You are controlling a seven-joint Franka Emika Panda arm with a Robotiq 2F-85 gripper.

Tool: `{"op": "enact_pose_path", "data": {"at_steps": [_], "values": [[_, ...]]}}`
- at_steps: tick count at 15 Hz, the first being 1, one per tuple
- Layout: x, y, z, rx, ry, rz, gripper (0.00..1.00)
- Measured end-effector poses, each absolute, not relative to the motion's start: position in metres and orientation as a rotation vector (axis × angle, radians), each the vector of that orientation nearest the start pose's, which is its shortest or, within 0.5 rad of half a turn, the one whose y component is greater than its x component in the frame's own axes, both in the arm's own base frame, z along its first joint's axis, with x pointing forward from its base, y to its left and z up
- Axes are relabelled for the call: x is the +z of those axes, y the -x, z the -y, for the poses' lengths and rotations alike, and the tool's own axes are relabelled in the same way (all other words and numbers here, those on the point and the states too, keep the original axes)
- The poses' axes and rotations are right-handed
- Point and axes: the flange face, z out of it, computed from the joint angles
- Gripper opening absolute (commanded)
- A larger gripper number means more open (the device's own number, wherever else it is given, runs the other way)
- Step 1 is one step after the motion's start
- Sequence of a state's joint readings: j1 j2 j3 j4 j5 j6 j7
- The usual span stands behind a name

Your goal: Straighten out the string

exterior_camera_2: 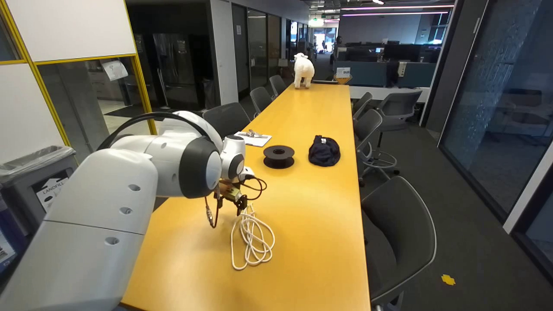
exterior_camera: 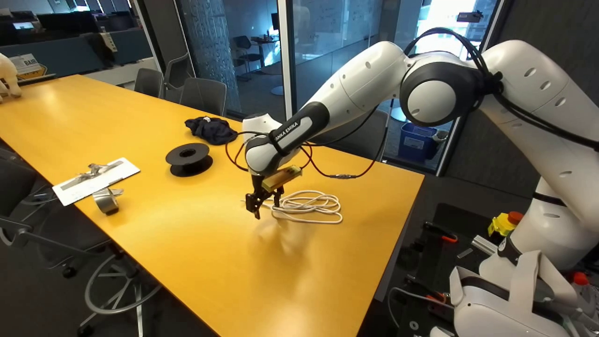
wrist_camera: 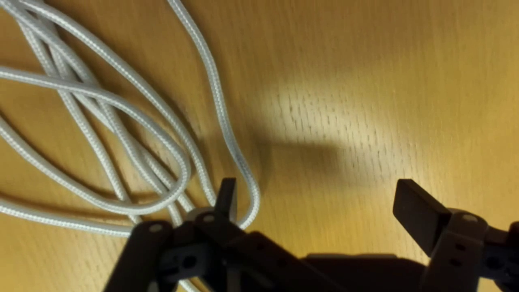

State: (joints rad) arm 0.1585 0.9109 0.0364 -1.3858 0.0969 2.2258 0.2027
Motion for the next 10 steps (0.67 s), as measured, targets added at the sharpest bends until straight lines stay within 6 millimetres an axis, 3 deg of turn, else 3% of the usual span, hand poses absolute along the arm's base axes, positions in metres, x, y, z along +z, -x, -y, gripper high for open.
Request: {"op": "enact_pose_path", "data": {"at_steps": [6, 10], "values": [[0.126, -0.711, -0.131, 0.184, 3.053, -0.142, 1.0], [0.123, -0.715, -0.13, 0.18, 3.053, -0.145, 1.0]]}}
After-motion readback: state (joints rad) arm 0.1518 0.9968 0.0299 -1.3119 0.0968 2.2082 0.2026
